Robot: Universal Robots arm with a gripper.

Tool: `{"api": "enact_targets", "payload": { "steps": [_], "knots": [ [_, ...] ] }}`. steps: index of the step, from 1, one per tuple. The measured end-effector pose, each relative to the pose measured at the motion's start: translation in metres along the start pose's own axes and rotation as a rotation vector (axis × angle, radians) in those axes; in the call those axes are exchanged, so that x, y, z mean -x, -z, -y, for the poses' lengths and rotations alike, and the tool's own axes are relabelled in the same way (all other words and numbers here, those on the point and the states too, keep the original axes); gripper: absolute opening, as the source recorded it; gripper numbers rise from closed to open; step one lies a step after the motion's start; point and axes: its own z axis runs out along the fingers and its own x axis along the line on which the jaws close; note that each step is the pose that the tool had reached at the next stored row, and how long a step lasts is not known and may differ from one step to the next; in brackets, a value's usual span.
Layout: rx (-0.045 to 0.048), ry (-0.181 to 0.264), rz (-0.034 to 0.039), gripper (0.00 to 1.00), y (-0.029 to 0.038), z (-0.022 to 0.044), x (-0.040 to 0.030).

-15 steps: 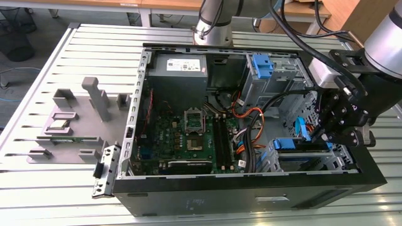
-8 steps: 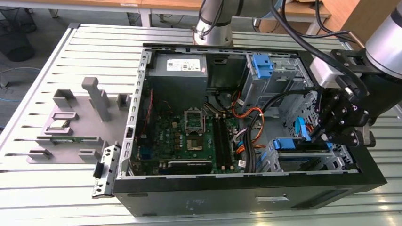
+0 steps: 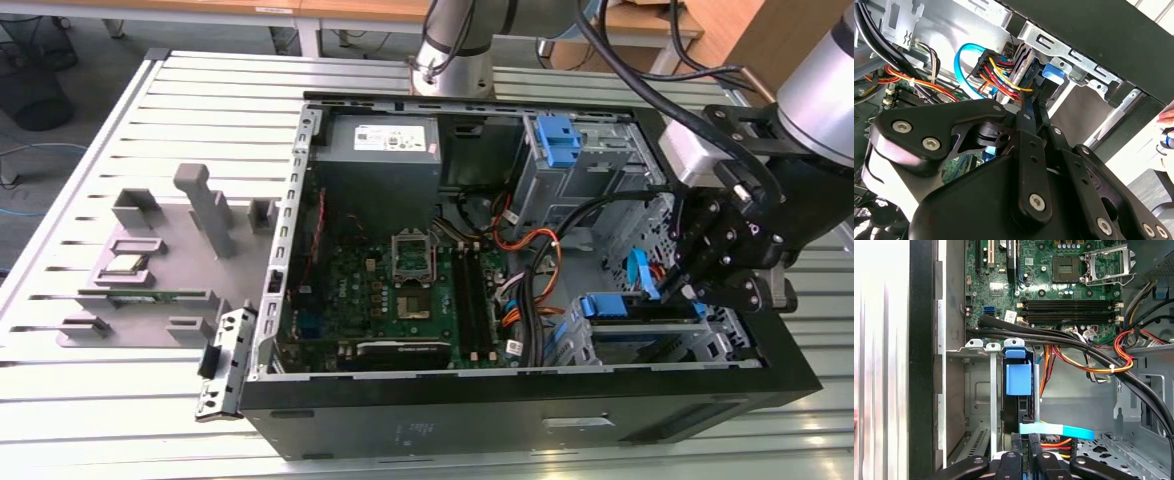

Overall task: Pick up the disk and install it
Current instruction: 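Insert the second disk wire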

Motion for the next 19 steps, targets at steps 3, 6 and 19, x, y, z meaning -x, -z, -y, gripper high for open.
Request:
{"api": "enact_targets", "payload": {
  "steps": [3,6,19],
  "knots": [
    [0.0005,0.000,0.0003,0.18,-0.0008,0.0002,0.0000],
    [0.0007,0.000,0.0009,0.18,-0.0012,0.0002,0.0000],
    [0.0031,0.000,0.0012,0.19,-0.0023,0.0006,0.0000]
  ]
}}
